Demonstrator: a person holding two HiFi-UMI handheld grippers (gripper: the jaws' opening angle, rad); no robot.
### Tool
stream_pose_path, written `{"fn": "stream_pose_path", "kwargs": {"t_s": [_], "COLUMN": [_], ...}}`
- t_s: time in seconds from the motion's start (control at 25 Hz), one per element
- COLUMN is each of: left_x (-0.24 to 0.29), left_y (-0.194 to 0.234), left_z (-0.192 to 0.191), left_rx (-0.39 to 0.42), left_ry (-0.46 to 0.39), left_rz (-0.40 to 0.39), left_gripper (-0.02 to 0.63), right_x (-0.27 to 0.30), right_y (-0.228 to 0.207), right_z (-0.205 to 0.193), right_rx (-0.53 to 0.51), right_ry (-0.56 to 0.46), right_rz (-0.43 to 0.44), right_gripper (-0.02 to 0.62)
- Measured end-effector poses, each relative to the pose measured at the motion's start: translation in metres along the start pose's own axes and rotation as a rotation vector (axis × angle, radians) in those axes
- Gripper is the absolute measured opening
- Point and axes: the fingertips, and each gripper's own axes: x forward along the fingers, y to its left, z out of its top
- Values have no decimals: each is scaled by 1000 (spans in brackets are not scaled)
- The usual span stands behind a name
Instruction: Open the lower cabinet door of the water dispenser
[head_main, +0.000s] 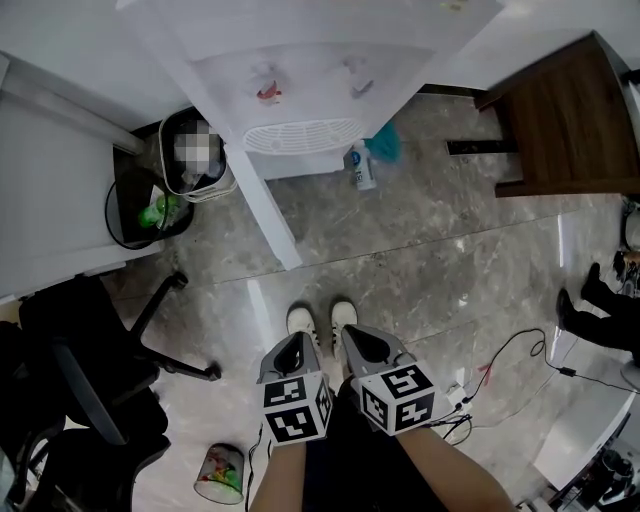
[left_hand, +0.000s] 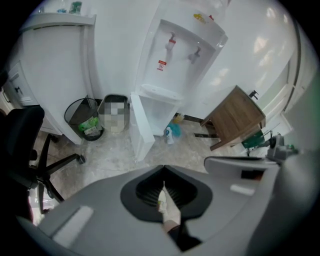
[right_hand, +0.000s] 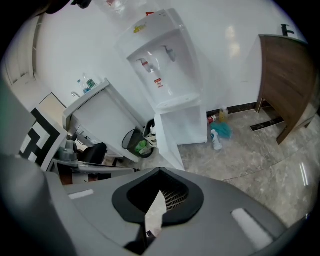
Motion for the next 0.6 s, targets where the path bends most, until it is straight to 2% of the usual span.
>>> {"fn": "stream_pose_path", "kwargs": {"t_s": [0.24,0.6], "left_x": [2,3], "left_y": [1,0], "left_z": [-2,2], "left_rx": [-28,-24], "left_ry": [5,-4], "left_rz": [-5,2], "left_gripper": [6,7], "right_x": [1,5], "right_y": [1,3], "right_z": [0,3], "right_rx": [-3,-12], "right_ry": [4,11], "right_rz": [6,19], "right_gripper": [-8,-8]}}
